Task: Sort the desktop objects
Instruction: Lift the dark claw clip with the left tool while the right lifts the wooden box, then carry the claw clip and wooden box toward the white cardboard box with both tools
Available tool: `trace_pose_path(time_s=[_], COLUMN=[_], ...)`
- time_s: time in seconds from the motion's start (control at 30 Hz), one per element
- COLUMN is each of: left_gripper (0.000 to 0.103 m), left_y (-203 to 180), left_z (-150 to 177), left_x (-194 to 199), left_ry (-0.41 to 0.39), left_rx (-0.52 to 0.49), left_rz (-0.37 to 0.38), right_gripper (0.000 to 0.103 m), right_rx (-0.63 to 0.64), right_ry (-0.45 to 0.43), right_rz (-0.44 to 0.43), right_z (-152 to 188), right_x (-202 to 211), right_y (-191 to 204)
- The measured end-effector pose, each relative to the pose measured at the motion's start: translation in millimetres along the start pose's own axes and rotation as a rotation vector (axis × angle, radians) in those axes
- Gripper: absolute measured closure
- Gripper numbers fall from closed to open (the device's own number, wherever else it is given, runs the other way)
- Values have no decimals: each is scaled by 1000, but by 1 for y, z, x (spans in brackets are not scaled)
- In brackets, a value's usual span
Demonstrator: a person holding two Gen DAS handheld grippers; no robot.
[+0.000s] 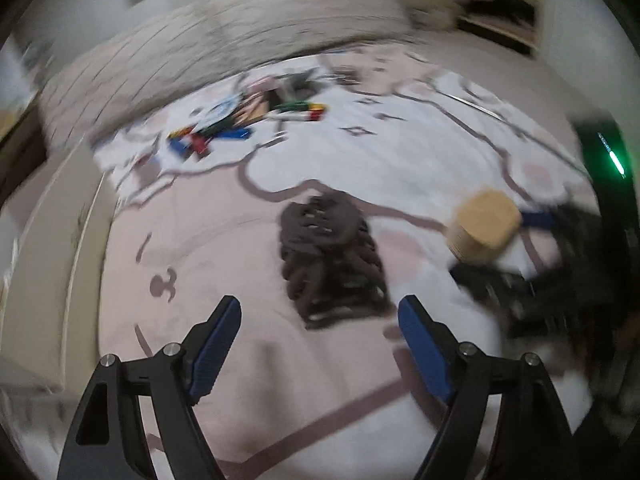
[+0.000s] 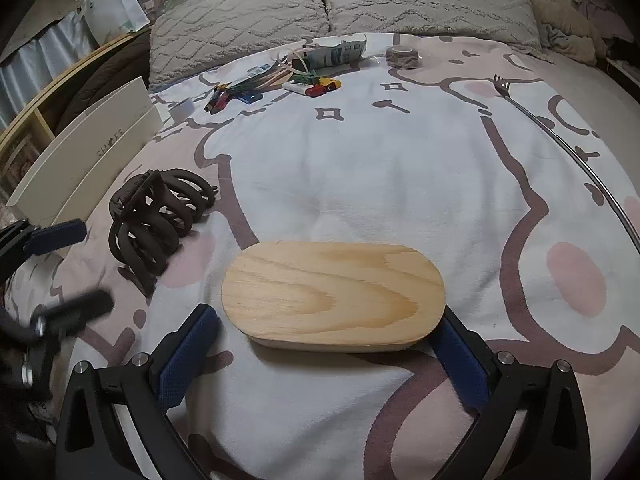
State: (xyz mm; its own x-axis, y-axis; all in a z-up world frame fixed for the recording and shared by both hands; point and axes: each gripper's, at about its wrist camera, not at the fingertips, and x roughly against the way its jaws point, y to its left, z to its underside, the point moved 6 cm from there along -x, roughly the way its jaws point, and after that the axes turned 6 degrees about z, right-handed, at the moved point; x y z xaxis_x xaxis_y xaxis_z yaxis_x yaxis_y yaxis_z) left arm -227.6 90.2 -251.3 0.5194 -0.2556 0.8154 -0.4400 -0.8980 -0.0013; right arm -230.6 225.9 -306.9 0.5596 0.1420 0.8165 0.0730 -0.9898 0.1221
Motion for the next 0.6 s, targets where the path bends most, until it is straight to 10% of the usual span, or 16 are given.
trace_pose_path(time_s=[0.27,0.6], left_gripper=[22,19], left_y=[7,21], left_z=[-17,-13], left_x=[-25,-54], left_ry=[-10,10], left_rx=[258,314], left_rz=[75,66], right_gripper=[0,0], right_rx=[-10,-38], right_ry=[-19,-42], right_rz=[-11,-29], right_z=[1,0], right_x=[1,5], right_y=[-2,-4])
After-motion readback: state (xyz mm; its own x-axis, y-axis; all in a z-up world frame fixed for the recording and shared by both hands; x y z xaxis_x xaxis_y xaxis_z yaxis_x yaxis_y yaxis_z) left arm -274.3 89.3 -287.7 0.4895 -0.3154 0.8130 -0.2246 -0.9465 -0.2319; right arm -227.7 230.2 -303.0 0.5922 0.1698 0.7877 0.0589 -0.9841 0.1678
